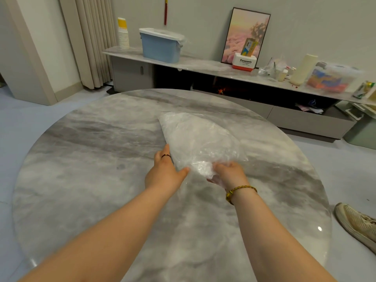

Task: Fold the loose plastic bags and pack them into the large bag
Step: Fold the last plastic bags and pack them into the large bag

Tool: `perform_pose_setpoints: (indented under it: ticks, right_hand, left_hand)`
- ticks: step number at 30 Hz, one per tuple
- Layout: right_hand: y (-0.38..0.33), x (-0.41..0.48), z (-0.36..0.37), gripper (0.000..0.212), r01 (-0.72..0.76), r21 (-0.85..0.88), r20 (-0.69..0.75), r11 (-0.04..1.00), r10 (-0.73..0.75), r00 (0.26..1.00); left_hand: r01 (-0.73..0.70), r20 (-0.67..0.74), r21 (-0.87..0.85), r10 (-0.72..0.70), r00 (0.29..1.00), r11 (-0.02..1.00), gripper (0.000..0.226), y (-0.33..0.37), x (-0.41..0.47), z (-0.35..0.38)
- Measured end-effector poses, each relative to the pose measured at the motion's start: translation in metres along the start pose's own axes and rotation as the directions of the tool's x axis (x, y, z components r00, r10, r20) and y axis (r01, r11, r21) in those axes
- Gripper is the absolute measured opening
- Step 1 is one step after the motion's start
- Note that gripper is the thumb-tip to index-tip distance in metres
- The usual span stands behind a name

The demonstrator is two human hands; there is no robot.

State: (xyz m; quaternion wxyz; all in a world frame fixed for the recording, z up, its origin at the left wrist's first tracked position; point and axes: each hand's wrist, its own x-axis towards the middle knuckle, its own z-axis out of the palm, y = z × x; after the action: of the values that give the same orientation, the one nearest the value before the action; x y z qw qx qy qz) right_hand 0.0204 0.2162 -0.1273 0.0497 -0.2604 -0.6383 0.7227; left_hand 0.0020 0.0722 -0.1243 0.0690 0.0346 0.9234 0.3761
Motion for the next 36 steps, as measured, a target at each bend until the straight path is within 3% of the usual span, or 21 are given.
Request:
perform_pose_setpoints:
  ticks: [6, 16, 17, 22, 26, 32, 36]
  right_hand:
    - [-0.007, 0.044, 0.035, 0.032, 0.103, -0.292, -0.016, 0.951, -0.113, 0.994]
    - [-0.016, 0.085, 0.116, 0.020, 0.260, -0.459, 0.116, 0.849, -0.234, 0.965]
    - [-0.017, 0.087, 0.123, 0.013, 0.263, -0.509, 0.123, 0.820, -0.233, 0.965]
    - [-0.017, 0.100, 0.156, 0.038, 0.153, -0.789, 0.031, 0.596, -0.211, 0.977]
    - [-0.021, 0.111, 0.167, 0.032, 0.062, -0.874, -0.047, 0.482, -0.211, 0.976]
    - [-0.025, 0.126, 0.167, 0.035, 0.036, -0.865, -0.053, 0.501, -0.163, 0.985]
    - [-0.022, 0.113, 0.164, 0.042, 0.076, -0.721, -0.040, 0.689, -0.151, 0.988]
  left_hand:
    - [0.030, 0.003, 0.054, -0.030, 1.000, 0.998, 0.042, -0.014, 0.036, -0.001]
    - [-0.095, 0.067, -0.123, 0.103, 0.992, 0.988, 0.053, -0.052, 0.043, -0.042]
    - [-0.097, 0.076, -0.134, 0.108, 0.991, 0.986, 0.053, -0.053, 0.042, -0.045]
    - [-0.126, 0.079, -0.138, 0.138, 0.987, 0.982, 0.057, -0.071, 0.045, -0.061]
    - [-0.132, 0.107, -0.105, 0.143, 0.984, 0.986, 0.060, -0.083, 0.046, -0.069]
    - [-0.053, 0.117, -0.160, 0.072, 0.991, 0.986, 0.059, -0.100, 0.052, -0.077]
    - [0.022, 0.112, -0.255, 0.007, 0.994, 0.967, 0.057, -0.101, 0.054, -0.079]
